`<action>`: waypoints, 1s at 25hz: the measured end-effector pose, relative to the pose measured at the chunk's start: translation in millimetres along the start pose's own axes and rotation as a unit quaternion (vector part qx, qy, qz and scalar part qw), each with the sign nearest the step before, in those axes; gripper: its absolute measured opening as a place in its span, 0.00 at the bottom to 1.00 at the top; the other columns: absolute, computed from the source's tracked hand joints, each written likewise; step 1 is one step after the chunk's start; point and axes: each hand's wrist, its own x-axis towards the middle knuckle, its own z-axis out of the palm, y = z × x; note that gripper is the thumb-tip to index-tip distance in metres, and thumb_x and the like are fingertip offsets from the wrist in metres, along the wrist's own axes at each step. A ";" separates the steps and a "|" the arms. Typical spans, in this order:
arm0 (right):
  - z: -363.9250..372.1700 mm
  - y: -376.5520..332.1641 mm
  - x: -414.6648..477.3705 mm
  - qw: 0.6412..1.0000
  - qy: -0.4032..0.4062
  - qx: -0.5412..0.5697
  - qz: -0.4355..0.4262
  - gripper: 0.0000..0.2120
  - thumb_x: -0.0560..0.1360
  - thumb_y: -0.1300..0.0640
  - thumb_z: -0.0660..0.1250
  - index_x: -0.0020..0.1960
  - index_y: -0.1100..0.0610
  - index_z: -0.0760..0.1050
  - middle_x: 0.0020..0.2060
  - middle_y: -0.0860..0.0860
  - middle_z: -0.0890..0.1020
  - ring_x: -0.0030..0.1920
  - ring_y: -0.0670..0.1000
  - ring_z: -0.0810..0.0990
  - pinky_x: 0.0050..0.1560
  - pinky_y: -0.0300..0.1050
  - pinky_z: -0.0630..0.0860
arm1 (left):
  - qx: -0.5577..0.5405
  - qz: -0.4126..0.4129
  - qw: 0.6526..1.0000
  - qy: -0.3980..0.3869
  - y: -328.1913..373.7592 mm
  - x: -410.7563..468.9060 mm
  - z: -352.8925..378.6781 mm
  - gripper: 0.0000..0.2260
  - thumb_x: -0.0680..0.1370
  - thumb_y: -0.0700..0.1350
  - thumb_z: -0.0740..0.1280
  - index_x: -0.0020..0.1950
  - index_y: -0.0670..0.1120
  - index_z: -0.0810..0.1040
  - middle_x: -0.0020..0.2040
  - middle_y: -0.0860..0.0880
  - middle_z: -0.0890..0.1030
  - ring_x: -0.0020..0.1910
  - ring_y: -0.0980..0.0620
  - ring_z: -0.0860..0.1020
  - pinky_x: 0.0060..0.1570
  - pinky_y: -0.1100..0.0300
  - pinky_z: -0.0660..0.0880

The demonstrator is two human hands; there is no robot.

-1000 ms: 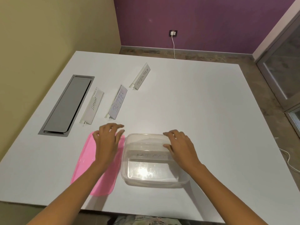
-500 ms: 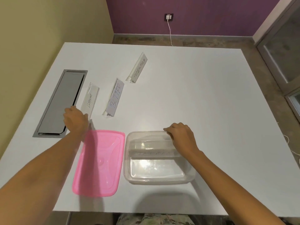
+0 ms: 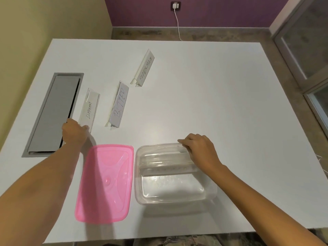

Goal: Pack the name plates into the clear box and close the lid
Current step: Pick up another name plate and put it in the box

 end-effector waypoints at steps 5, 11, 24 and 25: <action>0.8 -0.1 -0.3 1.000 0.008 0.003 -0.004 0.16 0.73 0.68 0.67 0.55 0.52 0.82 0.43 0.51 0.84 0.39 0.57 0.80 0.40 0.45 0.71 | 0.036 -0.007 0.999 0.002 0.6 -11.4 12.0 0.30 0.70 0.41 0.73 0.65 0.33 0.62 0.62 0.31 0.70 0.61 0.32 0.72 0.58 0.38 0.72; 1.0 -0.4 -1.2 1.000 0.007 0.011 -0.004 0.14 0.76 0.65 0.64 0.56 0.52 0.81 0.45 0.52 0.84 0.41 0.57 0.80 0.42 0.47 0.72 | 0.060 -0.030 0.998 -0.020 11.2 -10.3 4.8 0.35 0.65 0.41 0.78 0.64 0.30 0.63 0.60 0.30 0.72 0.60 0.32 0.73 0.56 0.41 0.73; -10.8 3.8 -8.3 1.000 0.004 0.023 -0.004 0.17 0.79 0.55 0.61 0.68 0.54 0.71 0.63 0.53 0.72 0.60 0.54 0.73 0.50 0.47 0.78 | -0.003 0.195 0.981 -0.019 18.1 -69.7 -24.6 0.25 0.70 0.51 0.73 0.55 0.32 0.76 0.53 0.33 0.80 0.51 0.36 0.79 0.46 0.50 0.74; -15.2 3.0 -9.7 0.999 0.024 0.047 0.000 0.21 0.79 0.54 0.62 0.71 0.53 0.65 0.65 0.53 0.69 0.61 0.52 0.72 0.51 0.46 0.78 | -0.014 0.253 0.967 -0.007 21.3 -88.5 -29.6 0.24 0.68 0.49 0.75 0.55 0.34 0.76 0.52 0.34 0.81 0.49 0.37 0.79 0.46 0.51 0.74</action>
